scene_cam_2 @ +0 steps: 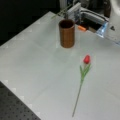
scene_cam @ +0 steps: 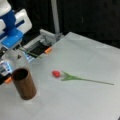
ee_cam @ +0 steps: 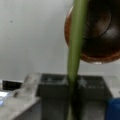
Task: Flower insertion into a vase
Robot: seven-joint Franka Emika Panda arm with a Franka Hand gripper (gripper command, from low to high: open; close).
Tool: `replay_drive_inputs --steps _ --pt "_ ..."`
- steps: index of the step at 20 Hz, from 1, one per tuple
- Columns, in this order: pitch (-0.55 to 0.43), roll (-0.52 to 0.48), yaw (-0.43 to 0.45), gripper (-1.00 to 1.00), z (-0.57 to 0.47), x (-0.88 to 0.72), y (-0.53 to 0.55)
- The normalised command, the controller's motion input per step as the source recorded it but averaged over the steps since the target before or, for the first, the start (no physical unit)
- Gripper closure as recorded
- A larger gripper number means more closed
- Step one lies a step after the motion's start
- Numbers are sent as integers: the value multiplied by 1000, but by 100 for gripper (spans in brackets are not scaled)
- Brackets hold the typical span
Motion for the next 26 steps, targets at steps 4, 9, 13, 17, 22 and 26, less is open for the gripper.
replay_drive_inputs --steps 4,9,13,17,22,26 --pt "-28 -180 132 100 -119 -566 -300" --pt "-14 -77 123 100 -165 -398 -344" --pt "-17 -29 121 100 -269 -293 -399" --pt "37 -25 53 100 -257 -224 -206" --pt "61 -67 12 100 -106 -124 91" --pt "51 -105 -42 100 -32 -48 346"
